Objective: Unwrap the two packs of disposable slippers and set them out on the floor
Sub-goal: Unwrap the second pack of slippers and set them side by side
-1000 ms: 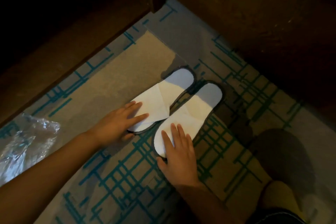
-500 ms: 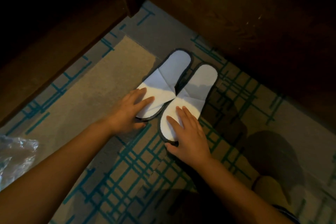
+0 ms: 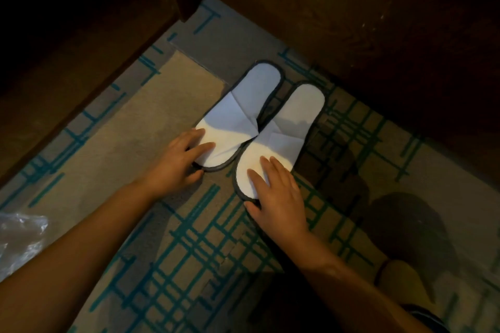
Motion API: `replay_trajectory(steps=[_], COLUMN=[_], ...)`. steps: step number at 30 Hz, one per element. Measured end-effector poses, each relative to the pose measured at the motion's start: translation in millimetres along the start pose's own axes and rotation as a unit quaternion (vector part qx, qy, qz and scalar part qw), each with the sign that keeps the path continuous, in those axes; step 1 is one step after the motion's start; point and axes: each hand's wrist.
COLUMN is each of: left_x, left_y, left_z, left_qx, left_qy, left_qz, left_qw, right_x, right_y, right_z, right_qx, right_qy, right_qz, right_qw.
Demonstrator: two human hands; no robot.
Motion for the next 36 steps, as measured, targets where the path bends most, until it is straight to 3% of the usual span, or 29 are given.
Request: replay_trajectory(steps=[17, 36], left_x=[-6.0, -3.9], left_y=[6.3, 1.9], left_z=[-7.9, -11.0], left_qx=[-0.025, -0.037], left_qy=[0.015, 0.001], left_qz=[0.028, 0.027], left_qw=[0.999, 0.999], right_x=[-1.2, -3.6], right_y=[4.8, -1.1], right_z=[-6.2, -11.9], right_qx=[-0.003, 0.019], right_qy=[0.050, 0.023], right_qz=[0.004, 0.007], right_qw=[0.999, 1.000])
Point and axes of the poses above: each hand's wrist, its own z-axis away from the middle knuckle, its own x-axis out of the palm, y = z × x, and after that the axes turned 10 degrees about z, right-handed
